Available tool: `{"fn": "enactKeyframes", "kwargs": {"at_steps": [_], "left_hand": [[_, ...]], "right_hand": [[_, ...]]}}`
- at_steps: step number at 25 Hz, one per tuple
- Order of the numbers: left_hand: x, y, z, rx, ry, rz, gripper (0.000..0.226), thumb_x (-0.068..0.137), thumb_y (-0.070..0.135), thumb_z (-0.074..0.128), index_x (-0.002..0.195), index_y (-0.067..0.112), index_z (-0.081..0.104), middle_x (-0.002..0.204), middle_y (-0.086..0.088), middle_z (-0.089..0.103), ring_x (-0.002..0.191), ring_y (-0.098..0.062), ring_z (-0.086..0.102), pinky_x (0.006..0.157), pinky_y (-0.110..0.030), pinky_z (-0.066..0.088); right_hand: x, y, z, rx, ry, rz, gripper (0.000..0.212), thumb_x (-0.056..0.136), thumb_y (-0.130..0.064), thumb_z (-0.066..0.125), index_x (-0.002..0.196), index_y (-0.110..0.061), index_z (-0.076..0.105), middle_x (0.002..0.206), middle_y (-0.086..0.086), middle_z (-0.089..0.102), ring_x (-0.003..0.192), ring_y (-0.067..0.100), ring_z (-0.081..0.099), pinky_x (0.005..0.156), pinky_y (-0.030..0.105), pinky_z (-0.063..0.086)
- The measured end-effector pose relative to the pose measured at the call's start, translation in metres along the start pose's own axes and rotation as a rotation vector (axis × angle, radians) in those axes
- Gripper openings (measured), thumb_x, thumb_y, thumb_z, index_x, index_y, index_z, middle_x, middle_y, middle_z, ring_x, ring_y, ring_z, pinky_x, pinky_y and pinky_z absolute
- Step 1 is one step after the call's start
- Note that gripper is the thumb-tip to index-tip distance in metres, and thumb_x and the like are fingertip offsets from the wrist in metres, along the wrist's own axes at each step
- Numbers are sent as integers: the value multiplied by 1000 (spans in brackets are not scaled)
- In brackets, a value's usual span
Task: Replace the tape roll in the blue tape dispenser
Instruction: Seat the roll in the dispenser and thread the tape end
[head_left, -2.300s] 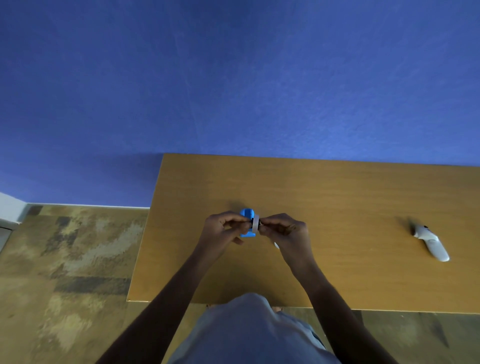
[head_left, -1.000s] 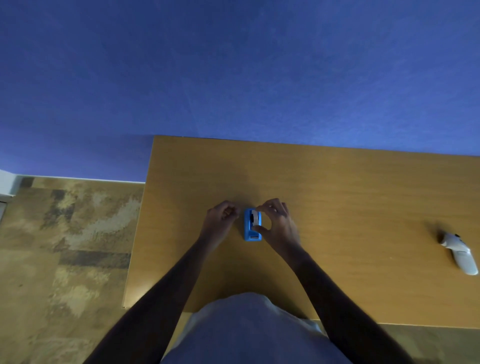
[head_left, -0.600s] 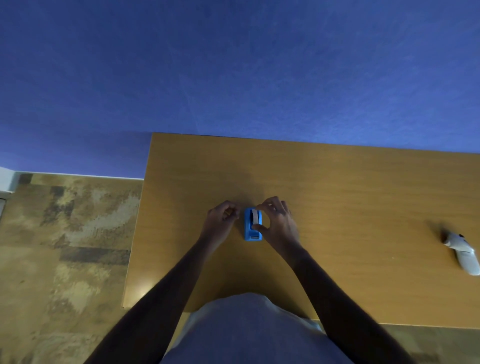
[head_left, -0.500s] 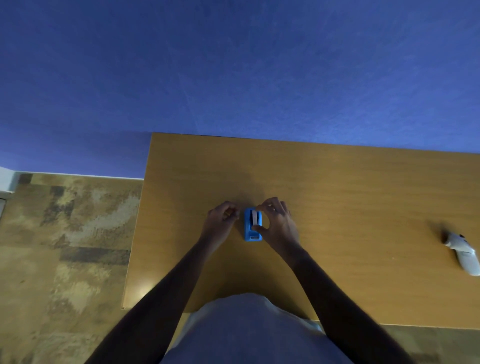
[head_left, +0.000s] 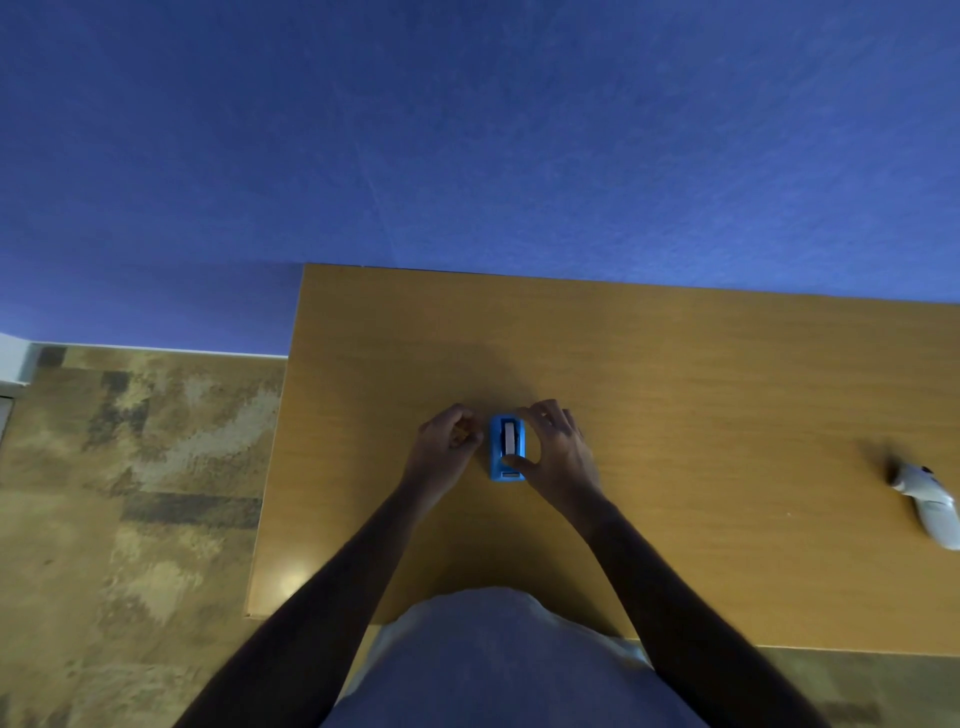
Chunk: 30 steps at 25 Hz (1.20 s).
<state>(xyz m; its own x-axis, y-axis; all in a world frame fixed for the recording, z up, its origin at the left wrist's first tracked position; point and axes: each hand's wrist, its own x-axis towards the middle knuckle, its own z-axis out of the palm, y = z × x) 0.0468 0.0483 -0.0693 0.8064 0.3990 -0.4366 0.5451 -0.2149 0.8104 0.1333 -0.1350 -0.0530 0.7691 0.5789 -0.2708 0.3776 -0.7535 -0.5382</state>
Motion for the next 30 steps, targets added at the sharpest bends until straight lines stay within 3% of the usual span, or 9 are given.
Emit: {"fn": "enactKeyframes", "kwargs": {"at_steps": [2,7,10,14,18,23,30], "left_hand": [[-3,2,-1,59,3,68,31,90,7,77,119,15,71,111,-1,74,99,-20,71,87,-38,59],[-8,6,1,195,0,264,43,78,-2,81,117,16,75,106,2,68,82,-20,67,81,-42,60],[-9,7,4,219,-9,255,43,79,-2,80,118,14,76,111,-3,71,87,-13,64,85,-45,61],[-8,10,6,240,-35,239,41,81,0,80,120,13,75,114,-4,71,99,-23,71,87,-50,60],[-8,10,5,271,-54,246,42,84,5,78,123,19,74,117,2,69,93,-20,71,83,-49,61],[-8,15,5,340,-74,323,45,86,18,77,129,30,70,122,8,65,99,-13,69,83,-44,61],[-4,19,8,364,-54,308,32,93,34,78,125,26,75,115,2,64,102,-18,68,82,-47,60]], "right_hand": [[-3,2,-1,39,16,-5,75,77,-32,95,144,-25,61,134,1,61,122,25,61,94,45,63],[-9,2,1,-22,2,-61,60,83,-24,90,138,-22,66,133,4,61,121,26,63,89,48,64],[-7,-1,2,-40,-5,-58,53,86,-21,87,135,-22,66,133,3,61,121,26,63,89,48,64],[-4,0,1,-23,-9,-38,51,89,-22,84,137,-22,65,132,2,61,122,25,62,89,47,64],[-5,5,2,-10,-20,-61,54,91,-23,84,141,-23,64,131,2,61,120,24,63,88,46,64],[-5,6,3,29,-59,-62,60,95,-28,80,150,-27,58,137,2,59,125,25,61,95,49,63],[-2,5,5,74,-66,-53,53,101,-40,70,149,-21,57,140,5,57,127,29,62,97,51,62]]}}
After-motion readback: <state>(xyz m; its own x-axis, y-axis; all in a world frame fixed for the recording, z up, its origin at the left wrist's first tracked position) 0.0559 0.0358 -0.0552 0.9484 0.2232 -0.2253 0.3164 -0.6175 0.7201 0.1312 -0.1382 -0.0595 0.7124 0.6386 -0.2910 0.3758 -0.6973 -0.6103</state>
